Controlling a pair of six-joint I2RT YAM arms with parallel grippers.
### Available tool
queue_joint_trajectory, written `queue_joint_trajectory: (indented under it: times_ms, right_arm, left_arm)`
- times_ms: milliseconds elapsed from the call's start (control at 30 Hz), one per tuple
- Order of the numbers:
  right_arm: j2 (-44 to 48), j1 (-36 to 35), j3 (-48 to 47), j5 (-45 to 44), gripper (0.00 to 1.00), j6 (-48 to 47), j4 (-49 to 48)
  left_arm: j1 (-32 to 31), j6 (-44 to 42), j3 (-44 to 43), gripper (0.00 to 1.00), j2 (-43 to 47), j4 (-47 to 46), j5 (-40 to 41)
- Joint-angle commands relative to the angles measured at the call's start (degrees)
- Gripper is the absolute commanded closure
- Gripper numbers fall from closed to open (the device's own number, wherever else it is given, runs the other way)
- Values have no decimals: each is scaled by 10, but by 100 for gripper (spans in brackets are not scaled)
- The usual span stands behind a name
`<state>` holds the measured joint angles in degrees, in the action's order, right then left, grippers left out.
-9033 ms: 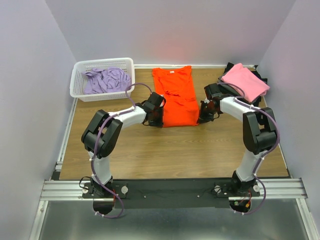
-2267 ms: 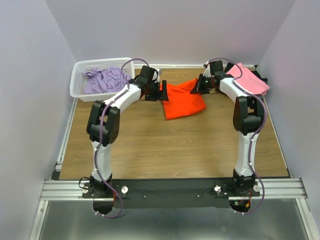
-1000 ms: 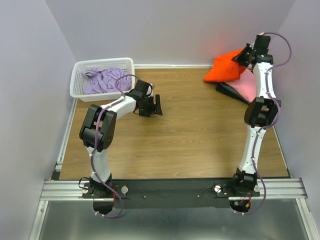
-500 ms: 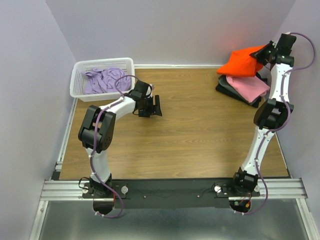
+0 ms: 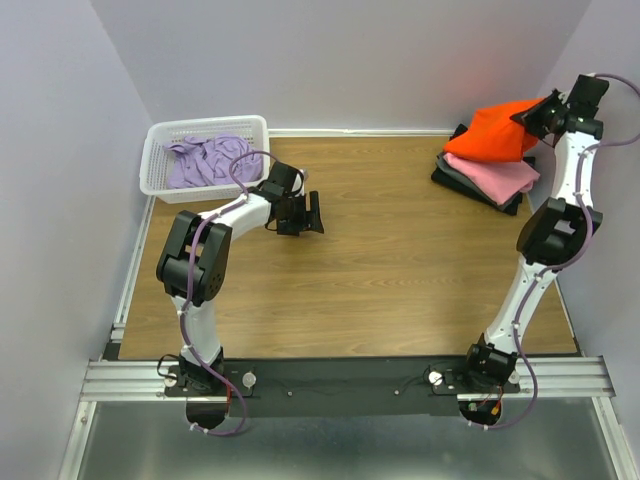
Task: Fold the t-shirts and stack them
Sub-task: Neatly place the folded tshirt to the corner
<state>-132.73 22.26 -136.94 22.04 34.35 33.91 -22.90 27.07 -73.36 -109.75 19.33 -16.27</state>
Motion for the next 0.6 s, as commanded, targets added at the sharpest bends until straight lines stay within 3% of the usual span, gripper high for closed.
queue_joint_trajectory:
  times_ms: [0, 233, 300, 367, 400, 500, 567]
  right_arm:
    - [29, 9, 40, 6, 99, -23, -13]
    - [61, 12, 113, -54, 99, -53, -12]
    - [75, 12, 140, -111, 97, -51, -11]
    - [101, 11, 183, -212, 83, -43, -4]
    - [120, 12, 197, -242, 61, -42, -4]
    - [132, 12, 225, -277, 33, -71, -3]
    - [136, 12, 238, -273, 27, -90, 1]
  left_arm:
    - [-1, -2, 7, 17, 19, -3, 3]
    - [-2, -3, 10, 17, 25, -3, 6]
    - [-2, -3, 10, 17, 28, -3, 5]
    - [-3, -3, 11, 17, 35, -3, 11]
    - [-3, -4, 11, 17, 38, -3, 12]
    - [-4, -9, 12, 17, 48, -8, 12]
    - [-6, -12, 12, 17, 54, -9, 10]
